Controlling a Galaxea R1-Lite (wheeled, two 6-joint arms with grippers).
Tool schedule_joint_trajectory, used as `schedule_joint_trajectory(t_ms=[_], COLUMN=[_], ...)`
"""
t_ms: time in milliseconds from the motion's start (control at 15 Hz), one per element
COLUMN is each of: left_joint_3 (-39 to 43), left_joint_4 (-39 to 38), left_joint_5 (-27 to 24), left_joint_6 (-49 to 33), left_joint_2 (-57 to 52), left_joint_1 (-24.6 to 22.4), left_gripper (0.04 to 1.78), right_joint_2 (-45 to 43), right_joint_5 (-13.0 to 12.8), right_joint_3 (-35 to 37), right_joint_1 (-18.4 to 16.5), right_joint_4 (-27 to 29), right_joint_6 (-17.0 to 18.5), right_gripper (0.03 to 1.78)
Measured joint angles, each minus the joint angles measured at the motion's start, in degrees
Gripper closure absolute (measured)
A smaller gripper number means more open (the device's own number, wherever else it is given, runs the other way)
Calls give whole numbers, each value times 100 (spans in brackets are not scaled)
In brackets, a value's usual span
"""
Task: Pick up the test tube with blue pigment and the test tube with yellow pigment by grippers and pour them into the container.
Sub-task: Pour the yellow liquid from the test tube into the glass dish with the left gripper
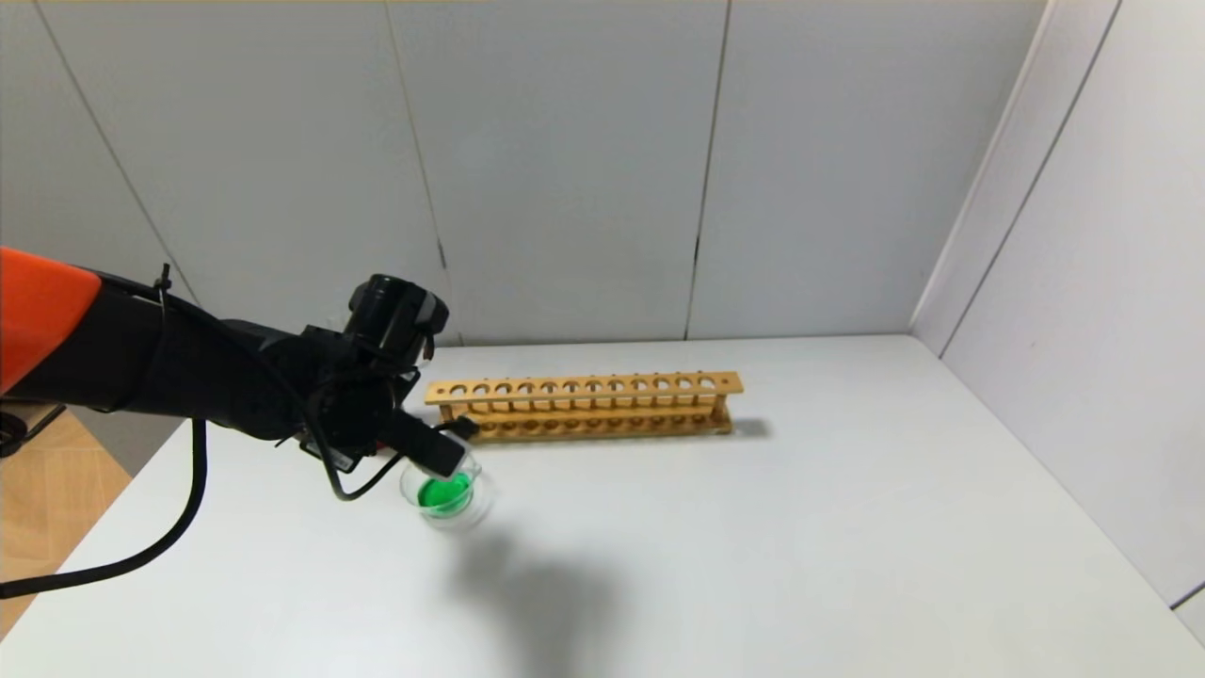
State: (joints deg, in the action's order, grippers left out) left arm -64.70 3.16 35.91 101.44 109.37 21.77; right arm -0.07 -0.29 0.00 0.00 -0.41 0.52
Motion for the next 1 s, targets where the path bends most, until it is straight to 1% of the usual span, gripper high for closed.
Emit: schedule_joint_trajectory(t_ms=[200, 600, 800, 1000], left_joint_3=[-46, -18, -24, -82], left_joint_4=[39, 80, 395, 474], left_joint_5=[206, 208, 234, 372], left_joint_6=[178, 221, 230, 432], left_joint_2=[-17, 5, 11, 18], left_joint_1=[55, 129, 162, 171], left_gripper=[152, 152, 152, 152], right_joint_2=[0, 0, 0, 0], right_joint_5=[2, -1, 0, 0], right_joint_3=[0, 0, 0, 0], right_joint_1=[0, 0, 0, 0], right_joint_4=[0, 0, 0, 0], right_joint_6=[0, 0, 0, 0], right_gripper=[6, 6, 6, 6])
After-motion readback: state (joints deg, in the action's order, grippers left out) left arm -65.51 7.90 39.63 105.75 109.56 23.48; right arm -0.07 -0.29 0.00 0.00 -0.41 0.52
